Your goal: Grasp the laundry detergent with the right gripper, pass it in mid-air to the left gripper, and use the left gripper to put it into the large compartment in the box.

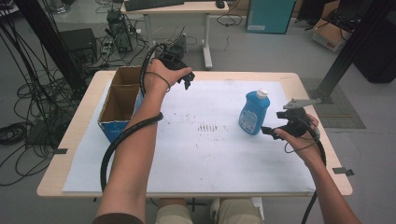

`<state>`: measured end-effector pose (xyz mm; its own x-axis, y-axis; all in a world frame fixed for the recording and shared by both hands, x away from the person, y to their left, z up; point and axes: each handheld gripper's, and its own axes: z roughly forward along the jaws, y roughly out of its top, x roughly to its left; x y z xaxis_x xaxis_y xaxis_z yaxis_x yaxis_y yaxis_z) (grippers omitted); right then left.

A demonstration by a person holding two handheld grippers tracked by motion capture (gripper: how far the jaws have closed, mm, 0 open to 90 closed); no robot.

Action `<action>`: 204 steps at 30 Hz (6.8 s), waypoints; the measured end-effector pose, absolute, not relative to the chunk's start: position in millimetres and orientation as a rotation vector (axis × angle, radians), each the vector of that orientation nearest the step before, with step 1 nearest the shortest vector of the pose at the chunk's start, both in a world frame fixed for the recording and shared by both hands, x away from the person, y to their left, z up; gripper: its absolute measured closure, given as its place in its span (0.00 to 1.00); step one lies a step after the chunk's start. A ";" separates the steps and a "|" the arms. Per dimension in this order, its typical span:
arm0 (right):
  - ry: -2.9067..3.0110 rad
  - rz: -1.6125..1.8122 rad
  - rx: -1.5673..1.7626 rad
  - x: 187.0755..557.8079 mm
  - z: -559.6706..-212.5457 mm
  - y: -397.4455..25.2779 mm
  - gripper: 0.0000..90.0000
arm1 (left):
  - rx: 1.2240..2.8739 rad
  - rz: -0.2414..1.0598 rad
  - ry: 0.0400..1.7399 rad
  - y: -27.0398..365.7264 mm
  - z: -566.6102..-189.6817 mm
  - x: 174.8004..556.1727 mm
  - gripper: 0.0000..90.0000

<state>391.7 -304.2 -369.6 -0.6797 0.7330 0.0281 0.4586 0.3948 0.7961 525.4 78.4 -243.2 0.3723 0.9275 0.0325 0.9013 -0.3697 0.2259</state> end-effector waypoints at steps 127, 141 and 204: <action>2.097 1.340 0.957 417.9 -412.4 -267.2 0.01 | 2.486 0.236 1.612 71.7 -239.2 527.2 0.06; 2.090 1.338 0.944 418.2 -412.7 -265.7 0.01 | 2.484 0.234 1.613 74.2 -239.3 526.2 0.06; 2.063 1.311 0.954 420.0 -417.2 -266.6 0.46 | 2.490 0.256 1.613 75.5 -233.7 521.7 0.06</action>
